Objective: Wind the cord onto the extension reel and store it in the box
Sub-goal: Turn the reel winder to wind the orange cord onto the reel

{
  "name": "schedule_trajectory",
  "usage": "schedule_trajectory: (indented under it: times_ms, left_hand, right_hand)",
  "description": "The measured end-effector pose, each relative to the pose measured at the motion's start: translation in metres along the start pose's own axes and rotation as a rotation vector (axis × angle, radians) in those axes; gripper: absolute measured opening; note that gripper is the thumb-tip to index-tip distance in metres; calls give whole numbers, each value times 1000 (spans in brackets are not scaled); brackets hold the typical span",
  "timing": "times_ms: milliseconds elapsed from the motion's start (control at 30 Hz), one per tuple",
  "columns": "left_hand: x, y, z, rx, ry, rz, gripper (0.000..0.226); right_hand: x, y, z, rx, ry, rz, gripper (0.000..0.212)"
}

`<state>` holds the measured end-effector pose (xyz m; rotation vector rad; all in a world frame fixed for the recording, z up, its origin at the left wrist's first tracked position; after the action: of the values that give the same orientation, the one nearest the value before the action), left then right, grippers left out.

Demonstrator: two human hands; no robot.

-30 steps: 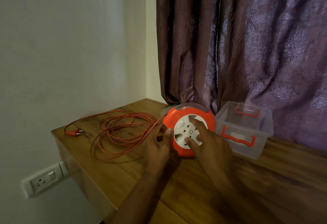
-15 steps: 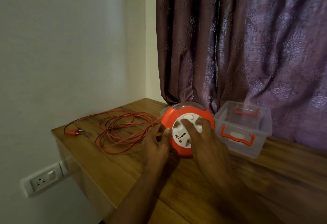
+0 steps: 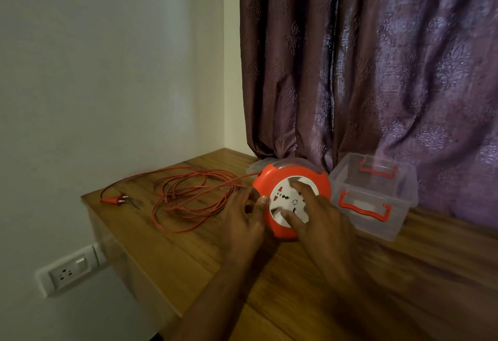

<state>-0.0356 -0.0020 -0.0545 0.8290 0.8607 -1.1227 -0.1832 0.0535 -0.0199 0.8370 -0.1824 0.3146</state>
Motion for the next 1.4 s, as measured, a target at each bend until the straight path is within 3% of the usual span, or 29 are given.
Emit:
schedule_trajectory:
  times_ms: [200,267,333,433,533,633,767,967,1133,1267,1400]
  left_hand:
    - [2,1,1,19,28,-25,45]
    - [1,1,1,11,35,-23,44]
    - [1,0,1,1,43,-20,42]
    - [1,1,2,-17,34,-2,41]
    - [1,0,2,-12,23,9,40]
    - [2,0,3,-6,30,17,38]
    - [0,0,0,2,2,15,51]
    - [-3,-1,-2,-19,-61,62,35]
    - [-2,-5,-1,-25,-80,94,26]
    - [3,-4,2,-28,-63,48,19]
    - [4,-2,2,-40,-39,57,15]
  right_hand:
    - [-6,-3,2,-11,-246,261,55]
    - [-2,1,1,-31,-189,209,54]
    - [7,6,0,-54,-7,35,54]
    - [13,0,-3,96,204,-182,65]
    - [11,-8,-5,207,228,-282,75]
    - [11,-8,-6,209,213,-319,80]
    - [7,-7,-6,195,216,-329,75]
    - [4,2,0,-14,23,-112,58]
    - [-8,4,3,-42,-215,68,49]
    - [9,12,2,-94,34,-68,45]
    - [14,3,1,105,236,-308,65]
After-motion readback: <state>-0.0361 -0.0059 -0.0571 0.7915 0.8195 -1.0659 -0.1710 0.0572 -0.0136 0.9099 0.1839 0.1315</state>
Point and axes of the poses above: each hand's wrist, its own z-axis towards the middle knuckle, its own y-axis out of the back of the hand, x = y × z, the point moved 4 cm from there along z, towards the middle knuckle, and after that the axes turned 7 degrees about y, right-handed, at the moved point
